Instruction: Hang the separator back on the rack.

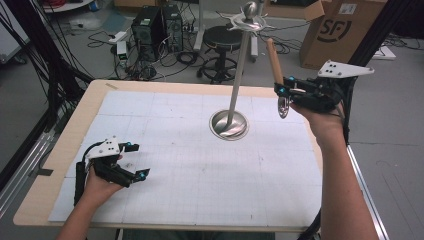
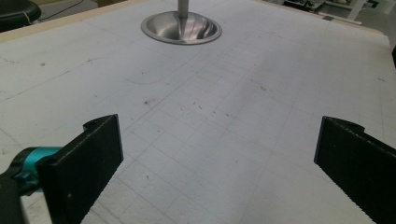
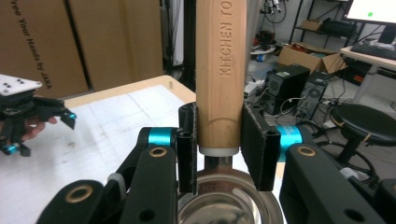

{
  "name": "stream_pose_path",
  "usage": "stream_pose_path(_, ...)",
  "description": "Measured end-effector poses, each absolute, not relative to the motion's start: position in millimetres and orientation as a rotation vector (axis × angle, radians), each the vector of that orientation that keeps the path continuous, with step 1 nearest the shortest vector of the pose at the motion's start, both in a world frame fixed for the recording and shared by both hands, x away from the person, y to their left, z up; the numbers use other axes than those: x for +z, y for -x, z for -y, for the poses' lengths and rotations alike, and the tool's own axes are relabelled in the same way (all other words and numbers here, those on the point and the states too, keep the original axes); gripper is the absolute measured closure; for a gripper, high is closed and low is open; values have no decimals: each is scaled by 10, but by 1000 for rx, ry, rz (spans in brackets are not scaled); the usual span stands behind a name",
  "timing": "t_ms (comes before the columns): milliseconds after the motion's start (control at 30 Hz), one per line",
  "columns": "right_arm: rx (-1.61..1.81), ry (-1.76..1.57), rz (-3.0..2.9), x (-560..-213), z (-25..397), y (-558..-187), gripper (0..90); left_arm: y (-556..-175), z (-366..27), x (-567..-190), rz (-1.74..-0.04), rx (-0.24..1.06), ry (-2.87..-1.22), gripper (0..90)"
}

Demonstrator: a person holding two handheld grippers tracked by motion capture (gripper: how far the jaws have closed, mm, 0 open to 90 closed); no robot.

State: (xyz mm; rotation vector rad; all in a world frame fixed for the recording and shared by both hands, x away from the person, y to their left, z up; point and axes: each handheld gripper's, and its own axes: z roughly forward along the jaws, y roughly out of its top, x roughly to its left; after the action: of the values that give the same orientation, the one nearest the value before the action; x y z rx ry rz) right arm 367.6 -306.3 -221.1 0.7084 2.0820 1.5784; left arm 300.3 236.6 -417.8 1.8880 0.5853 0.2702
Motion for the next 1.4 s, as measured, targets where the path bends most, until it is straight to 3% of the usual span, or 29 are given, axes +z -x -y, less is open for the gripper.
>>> stream_pose_path(633, 1589, -814, -2034, -2083, 3254, -4007, 687, -3011, -2364, -4190, -592, 270, -1895, 18)
stream_pose_path(1400, 1615, -762, -2080, -2068, 3086, -4118, 687, -3020, -2368, -4195, -592, 267, -1896, 18)
